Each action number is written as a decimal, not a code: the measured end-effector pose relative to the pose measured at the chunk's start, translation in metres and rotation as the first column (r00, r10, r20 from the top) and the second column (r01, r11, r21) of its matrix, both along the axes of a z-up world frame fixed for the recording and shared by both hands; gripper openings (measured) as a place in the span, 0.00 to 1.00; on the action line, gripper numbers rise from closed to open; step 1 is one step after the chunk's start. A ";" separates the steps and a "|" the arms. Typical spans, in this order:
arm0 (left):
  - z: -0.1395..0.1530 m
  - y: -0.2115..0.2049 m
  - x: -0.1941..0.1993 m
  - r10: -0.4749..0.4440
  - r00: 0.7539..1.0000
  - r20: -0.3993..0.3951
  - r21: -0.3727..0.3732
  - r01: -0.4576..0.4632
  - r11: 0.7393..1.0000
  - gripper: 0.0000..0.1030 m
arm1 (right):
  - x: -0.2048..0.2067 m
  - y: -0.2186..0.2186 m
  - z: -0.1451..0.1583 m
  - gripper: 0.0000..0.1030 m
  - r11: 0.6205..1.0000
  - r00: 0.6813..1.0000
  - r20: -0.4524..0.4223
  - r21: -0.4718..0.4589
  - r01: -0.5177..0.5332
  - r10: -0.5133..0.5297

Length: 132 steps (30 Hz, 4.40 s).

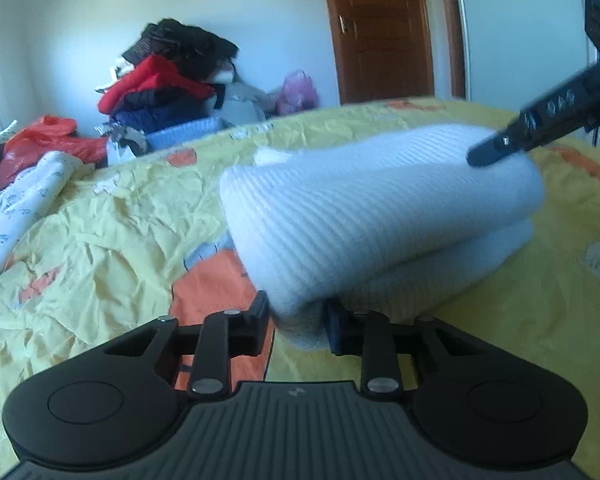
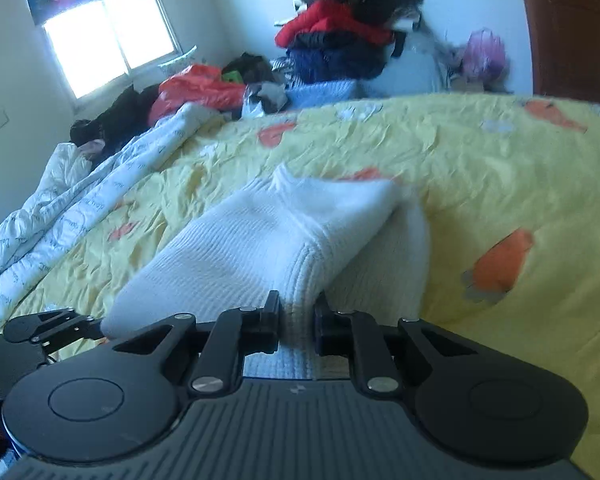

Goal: Fold small clothes

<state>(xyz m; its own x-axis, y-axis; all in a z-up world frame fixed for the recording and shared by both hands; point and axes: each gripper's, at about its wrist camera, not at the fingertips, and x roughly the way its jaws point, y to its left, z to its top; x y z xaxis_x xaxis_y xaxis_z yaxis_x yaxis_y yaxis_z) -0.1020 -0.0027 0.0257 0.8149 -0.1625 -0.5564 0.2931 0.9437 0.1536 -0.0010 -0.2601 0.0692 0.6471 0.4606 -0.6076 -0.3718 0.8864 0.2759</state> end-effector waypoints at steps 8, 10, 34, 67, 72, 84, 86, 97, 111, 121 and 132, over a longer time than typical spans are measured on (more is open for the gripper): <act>0.003 0.002 -0.006 -0.001 1.000 -0.018 0.018 0.002 1.000 0.28 | -0.011 -0.006 -0.022 0.48 0.997 0.999 -0.023 0.066 0.041 -0.040; 0.015 0.010 -0.021 -0.024 1.000 0.013 0.010 0.024 1.000 0.28 | -0.021 -0.014 -0.012 0.56 0.995 0.998 0.000 0.080 0.060 -0.060; 0.036 -0.011 -0.023 0.010 0.996 0.090 -0.041 -0.007 0.999 0.66 | 0.025 0.007 0.009 0.54 0.980 0.994 0.025 0.175 0.097 -0.103; -0.019 0.071 0.078 -0.077 0.883 -0.462 -0.699 -0.310 0.644 0.71 | 0.025 -0.050 -0.070 0.86 0.844 0.927 -0.373 0.489 0.222 -0.027; 0.010 0.066 0.061 -0.051 0.919 -0.391 -0.642 -0.233 0.730 0.34 | 0.014 -0.041 -0.049 0.46 0.909 0.956 -0.294 0.400 0.117 0.006; 0.017 0.069 0.009 -0.009 0.947 -0.321 -0.531 -0.172 0.830 0.58 | -0.026 -0.062 -0.061 0.58 0.841 0.944 -0.329 0.506 0.193 -0.018; 0.036 0.069 -0.012 0.040 0.976 -0.212 -0.457 -0.135 0.879 0.59 | -0.045 -0.064 -0.042 0.62 0.870 0.964 -0.251 0.451 0.200 -0.091; 0.063 0.064 -0.080 0.200 0.974 0.109 -0.176 -0.179 0.968 0.81 | -0.137 -0.048 -0.014 0.84 0.981 0.982 0.001 -0.029 0.190 -0.190; -0.005 -0.006 -0.059 0.217 0.976 -0.036 -0.144 -0.220 0.965 0.81 | -0.121 0.053 -0.061 0.98 0.947 0.975 -0.016 -0.243 0.211 -0.221; -0.023 -0.001 -0.040 0.295 0.942 -0.161 -0.136 -0.317 0.939 1.00 | -0.114 0.064 -0.079 1.00 0.919 0.955 0.113 -0.261 0.296 -0.275; -0.025 -0.006 -0.038 0.297 0.943 -0.152 -0.115 -0.315 0.942 1.00 | -0.117 0.063 -0.083 1.00 0.918 0.951 0.127 -0.255 0.305 -0.281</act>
